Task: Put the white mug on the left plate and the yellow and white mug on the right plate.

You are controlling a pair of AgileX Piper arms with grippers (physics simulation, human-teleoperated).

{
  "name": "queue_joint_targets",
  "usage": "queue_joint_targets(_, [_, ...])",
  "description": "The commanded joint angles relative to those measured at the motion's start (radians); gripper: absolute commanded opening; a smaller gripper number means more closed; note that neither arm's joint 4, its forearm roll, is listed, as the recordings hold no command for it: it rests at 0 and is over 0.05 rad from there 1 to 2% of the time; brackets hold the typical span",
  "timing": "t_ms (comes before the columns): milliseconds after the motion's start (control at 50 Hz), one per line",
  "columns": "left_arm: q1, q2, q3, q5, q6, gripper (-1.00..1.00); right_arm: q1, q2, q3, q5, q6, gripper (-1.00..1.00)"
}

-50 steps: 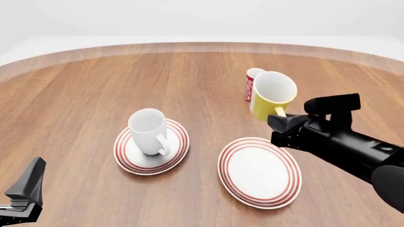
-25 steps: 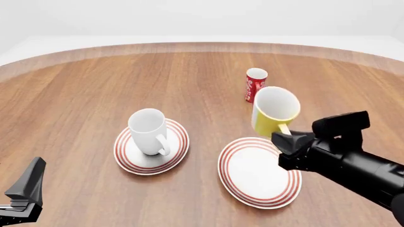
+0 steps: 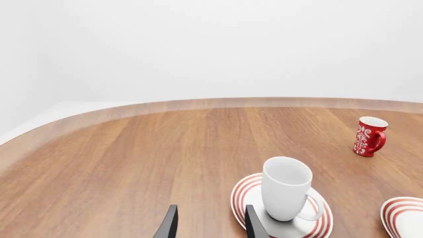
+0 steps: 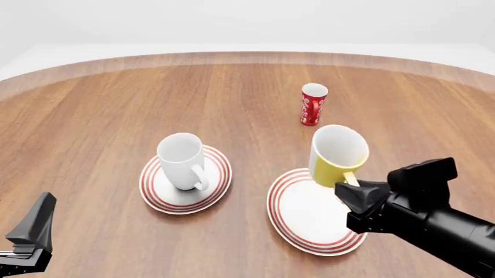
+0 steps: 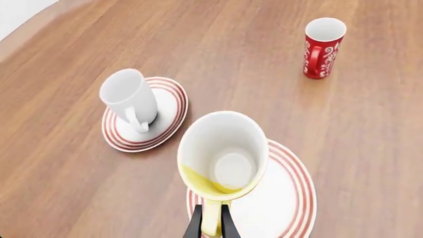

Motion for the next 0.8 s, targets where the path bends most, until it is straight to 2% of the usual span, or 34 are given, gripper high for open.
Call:
queue_joint_targets(20, [0.0, 0.0, 0.0, 0.0, 0.0, 1.0, 0.008, 0.0, 0.029, -0.019, 0.019, -1.0])
queue_joint_targets(440, [0.0, 0.0, 0.0, 0.0, 0.0, 1.0, 0.015, 0.101, 0.06, -0.11, 0.032, -1.0])
queue_joint_targets(800, [0.0, 0.0, 0.0, 0.0, 0.0, 1.0, 0.023, 0.151, 0.075, -0.143, 0.035, -1.0])
